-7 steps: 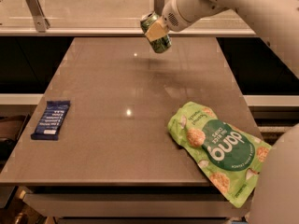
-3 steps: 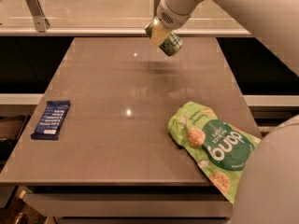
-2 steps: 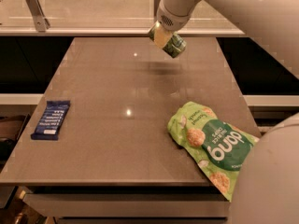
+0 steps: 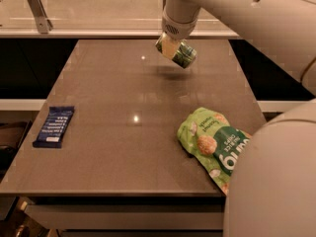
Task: Knock green can over
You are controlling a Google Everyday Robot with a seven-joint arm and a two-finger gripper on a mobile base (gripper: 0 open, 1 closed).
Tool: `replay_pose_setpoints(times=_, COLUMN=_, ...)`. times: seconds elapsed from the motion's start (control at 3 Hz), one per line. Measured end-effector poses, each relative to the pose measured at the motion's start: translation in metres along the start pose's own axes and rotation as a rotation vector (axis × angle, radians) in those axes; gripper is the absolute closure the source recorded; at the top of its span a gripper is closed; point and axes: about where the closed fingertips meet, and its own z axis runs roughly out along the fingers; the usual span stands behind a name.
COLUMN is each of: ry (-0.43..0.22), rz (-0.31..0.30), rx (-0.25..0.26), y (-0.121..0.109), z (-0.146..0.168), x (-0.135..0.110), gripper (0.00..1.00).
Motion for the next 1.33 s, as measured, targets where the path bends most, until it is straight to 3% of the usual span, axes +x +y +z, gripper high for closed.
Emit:
replay_pose_setpoints(times=0.33, ry=0.061, rz=-0.034, rx=-0.016, y=0.008, z=0.014, x=0.004, gripper=1.00)
replay_pose_setpoints(times=1.0, ry=0.245, rz=-0.158, rx=-0.002, y=0.019, z=0.030, x=0.011, gripper=1.00)
replay_pose_setpoints(times=1.33, ry=0.300, rz=-0.204, rx=-0.004, y=0.023, z=0.035, x=0.011, gripper=1.00)
